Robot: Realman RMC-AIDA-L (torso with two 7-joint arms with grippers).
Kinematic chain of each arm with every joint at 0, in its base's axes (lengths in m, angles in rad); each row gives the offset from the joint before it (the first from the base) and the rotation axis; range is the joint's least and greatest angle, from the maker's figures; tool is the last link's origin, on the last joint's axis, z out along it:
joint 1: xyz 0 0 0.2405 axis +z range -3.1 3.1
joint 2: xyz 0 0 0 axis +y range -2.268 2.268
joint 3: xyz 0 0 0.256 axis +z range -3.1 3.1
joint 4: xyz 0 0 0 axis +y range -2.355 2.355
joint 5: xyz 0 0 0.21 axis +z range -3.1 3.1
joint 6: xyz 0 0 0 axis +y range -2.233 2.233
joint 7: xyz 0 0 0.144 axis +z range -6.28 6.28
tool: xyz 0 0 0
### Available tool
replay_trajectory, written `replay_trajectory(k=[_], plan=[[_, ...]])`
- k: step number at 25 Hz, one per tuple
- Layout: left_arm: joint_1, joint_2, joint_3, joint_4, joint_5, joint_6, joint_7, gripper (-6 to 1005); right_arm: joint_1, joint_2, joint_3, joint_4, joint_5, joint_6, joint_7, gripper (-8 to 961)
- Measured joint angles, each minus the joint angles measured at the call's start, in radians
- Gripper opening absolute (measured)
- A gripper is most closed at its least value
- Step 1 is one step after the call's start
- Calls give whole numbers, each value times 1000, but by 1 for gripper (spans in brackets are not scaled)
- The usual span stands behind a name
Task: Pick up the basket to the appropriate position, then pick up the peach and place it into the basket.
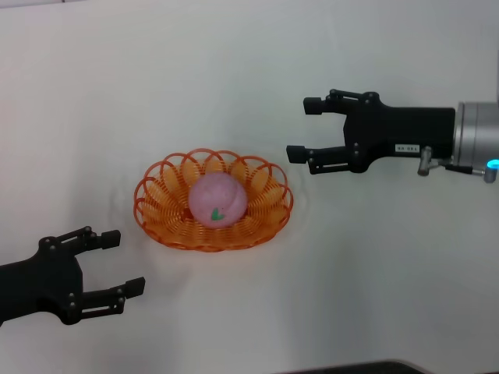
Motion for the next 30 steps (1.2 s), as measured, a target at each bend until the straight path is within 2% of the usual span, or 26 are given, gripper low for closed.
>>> replay_trajectory(k=[4, 9, 18, 30], plan=[[0, 0, 0, 0, 0, -4, 0, 854, -17, 0, 48, 73, 18, 3, -128, 935], [1, -1, 0, -2, -1, -8, 0, 854, -73, -2, 90, 139, 24, -3, -268, 935], [1, 0, -1, -2, -4, -20, 4, 854, -136, -8, 88, 137, -76, -56, -256, 935], [7, -1, -1, -12, -4, -35, 7, 854, -120, -12, 85, 134, -78, -61, -236, 935]])
